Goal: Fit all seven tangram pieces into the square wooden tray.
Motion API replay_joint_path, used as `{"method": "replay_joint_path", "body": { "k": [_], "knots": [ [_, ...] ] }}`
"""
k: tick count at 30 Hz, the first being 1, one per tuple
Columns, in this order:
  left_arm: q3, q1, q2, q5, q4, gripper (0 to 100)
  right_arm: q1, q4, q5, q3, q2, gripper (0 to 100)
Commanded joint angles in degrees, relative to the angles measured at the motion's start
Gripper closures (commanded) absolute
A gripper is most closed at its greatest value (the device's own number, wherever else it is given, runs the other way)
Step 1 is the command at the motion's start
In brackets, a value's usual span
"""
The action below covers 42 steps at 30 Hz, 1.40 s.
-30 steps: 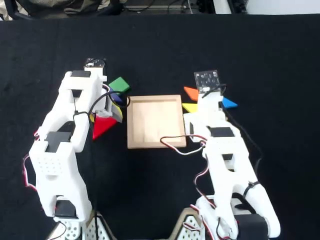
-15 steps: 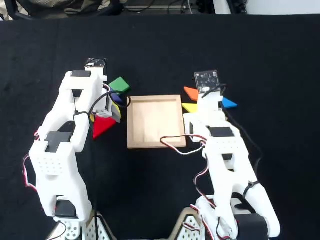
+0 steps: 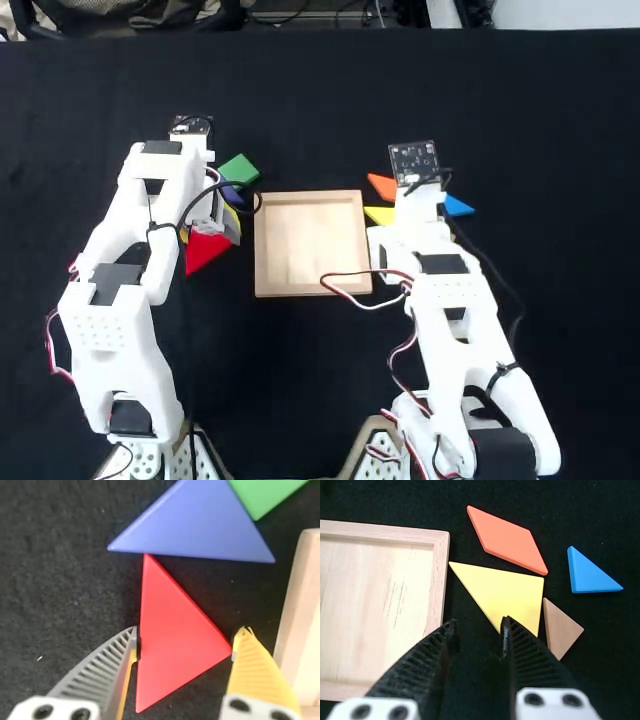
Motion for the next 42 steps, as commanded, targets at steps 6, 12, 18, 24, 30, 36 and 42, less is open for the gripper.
{"method": "replay_joint_path", "body": {
  "k": [6,12,18,24,30,36,42],
  "knots": [
    [-2.2,-0.7,-0.8,-0.6,0.5,76,0.7,-1.0,0.0,-0.2,0.3,85.3],
    [-1.6,-0.8,-3.6,-0.5,0.4,77,0.7,-1.0,0.0,-0.2,0.4,85.3],
    [-1.6,-0.8,-4.2,-0.5,0.4,77,0.7,-1.0,0.0,-0.2,0.4,85.3],
    [-2.4,-0.8,-4.7,-7.1,0.8,76,0.7,-1.0,0.0,-0.2,0.4,85.3],
    [-7.4,-3.6,-9.7,-24.9,7.9,72,0.7,-1.0,0.0,-0.2,0.4,85.3],
    [-12.4,-3.6,-15.0,-32.0,18.6,70,0.7,-1.1,0.0,-0.4,0.4,85.3],
    [-5.9,-3.5,-25.4,-36.0,18.7,71,0.7,-1.1,0.0,-0.4,0.4,85.4]
  ]
}}
